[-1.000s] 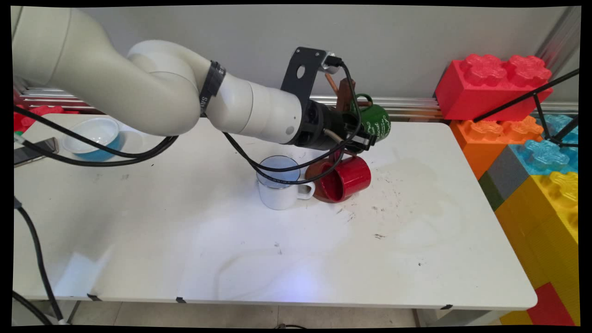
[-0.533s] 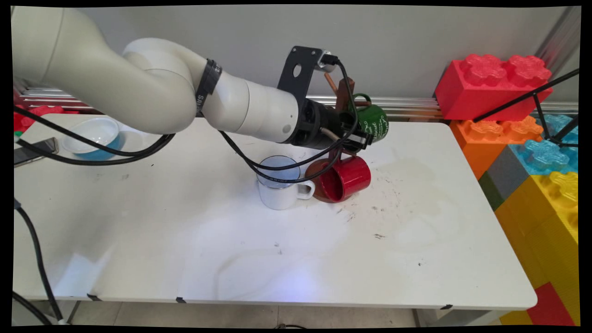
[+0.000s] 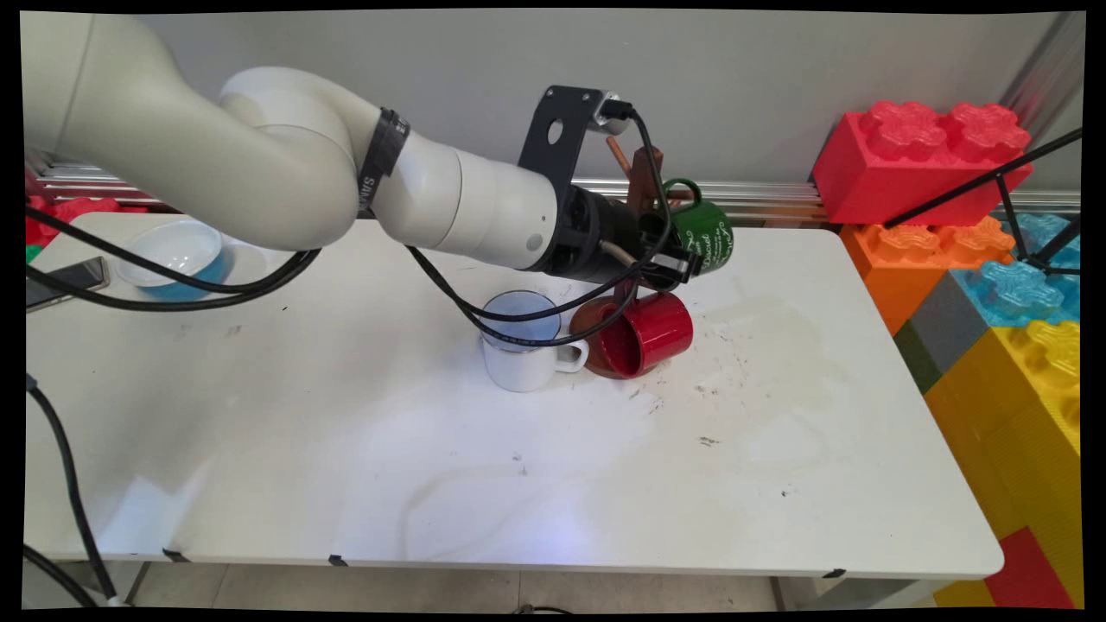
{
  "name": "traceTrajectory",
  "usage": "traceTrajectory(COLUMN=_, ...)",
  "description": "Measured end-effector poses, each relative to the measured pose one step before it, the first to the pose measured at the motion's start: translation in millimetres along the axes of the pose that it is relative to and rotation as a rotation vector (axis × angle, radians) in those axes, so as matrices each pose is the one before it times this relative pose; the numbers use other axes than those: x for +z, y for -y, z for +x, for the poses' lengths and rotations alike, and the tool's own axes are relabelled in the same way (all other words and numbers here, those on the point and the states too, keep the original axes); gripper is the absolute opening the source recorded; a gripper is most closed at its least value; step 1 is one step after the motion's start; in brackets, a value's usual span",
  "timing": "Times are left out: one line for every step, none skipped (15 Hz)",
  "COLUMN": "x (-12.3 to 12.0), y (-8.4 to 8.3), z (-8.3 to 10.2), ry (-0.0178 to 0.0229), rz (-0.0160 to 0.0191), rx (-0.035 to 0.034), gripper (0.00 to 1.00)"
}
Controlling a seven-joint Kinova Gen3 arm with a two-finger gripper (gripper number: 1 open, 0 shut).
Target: Place the picked object on the table
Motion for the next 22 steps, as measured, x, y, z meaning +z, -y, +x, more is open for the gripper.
traceTrajectory(x=-0.67, y=-1.21, z=0.31, ry=-0.00006, rz=-0.00289, rx=-0.0012, gripper=0.0)
traceTrajectory(x=-0.97, y=-1.89, z=0.49, ry=0.00007, rz=-0.00432, rx=-0.00166, gripper=0.0)
traceTrajectory(x=-1.21, y=-2.27, z=0.93, ry=-0.00081, rz=-0.00516, rx=-0.00191, gripper=0.0)
traceTrajectory(x=-1.17, y=-2.28, z=0.92, ry=-0.00062, rz=-0.00535, rx=-0.00162, gripper=0.0)
traceTrajectory(x=-1.0, y=-1.97, z=0.95, ry=-0.0009, rz=-0.00461, rx=-0.001, gripper=0.0)
traceTrajectory(x=-1.24, y=-2.41, z=1.07, ry=-0.00086, rz=-0.00554, rx=-0.00121, gripper=0.0)
traceTrajectory(x=-1.22, y=-2.53, z=1.1, ry=-0.00084, rz=-0.00589, rx=-0.00086, gripper=0.0)
traceTrajectory(x=-0.98, y=-2.09, z=0.79, ry=-0.00035, rz=-0.00477, rx=-0.00059, gripper=0.0)
traceTrajectory(x=-1.25, y=-2.52, z=0.91, ry=-0.00053, rz=-0.00577, rx=-0.00042, gripper=0.0)
traceTrajectory(x=-1.3, y=-2.6, z=0.64, ry=0.00026, rz=-0.00586, rx=-0.00045, gripper=0.0)
traceTrajectory(x=-1.11, y=-2.26, z=0.53, ry=0.00019, rz=-0.0051, rx=-0.00065, gripper=0.0)
traceTrajectory(x=-0.79, y=-1.62, z=0.21, ry=0.00049, rz=-0.00374, rx=-0.00062, gripper=0.0)
traceTrajectory(x=-1.22, y=-2.36, z=0.26, ry=0.00075, rz=-0.00528, rx=-0.00067, gripper=0.0)
traceTrajectory(x=-1.29, y=-3.04, z=0.12, ry=0.00154, rz=-0.00692, rx=-0.00073, gripper=0.0)
traceTrajectory(x=-1.38, y=-2.93, z=0.0, ry=0.00148, rz=-0.00676, rx=-0.00115, gripper=0.0)
traceTrajectory(x=-1.21, y=-2.66, z=-0.08, ry=0.00156, rz=-0.00654, rx=-0.00085, gripper=0.0)
traceTrajectory(x=-1.4, y=-2.87, z=-0.17, ry=0.00183, rz=-0.00701, rx=-0.00083, gripper=0.0)
traceTrajectory(x=-1.45, y=-2.69, z=-0.1, ry=0.0017, rz=-0.00691, rx=-0.00054, gripper=0.0)
traceTrajectory(x=-1.02, y=-1.84, z=-0.02, ry=0.00128, rz=-0.00489, rx=-0.00022, gripper=0.0)
traceTrajectory(x=-1.63, y=-2.57, z=-0.05, ry=0.00225, rz=-0.00664, rx=-0.00011, gripper=0.0)
traceTrajectory(x=-1.52, y=-2.23, z=0.12, ry=0.00197, rz=-0.00599, rx=0.00007, gripper=0.0)
traceTrajectory(x=-1.36, y=-1.77, z=0.06, ry=0.00229, rz=-0.00453, rx=0.0004, gripper=0.0)
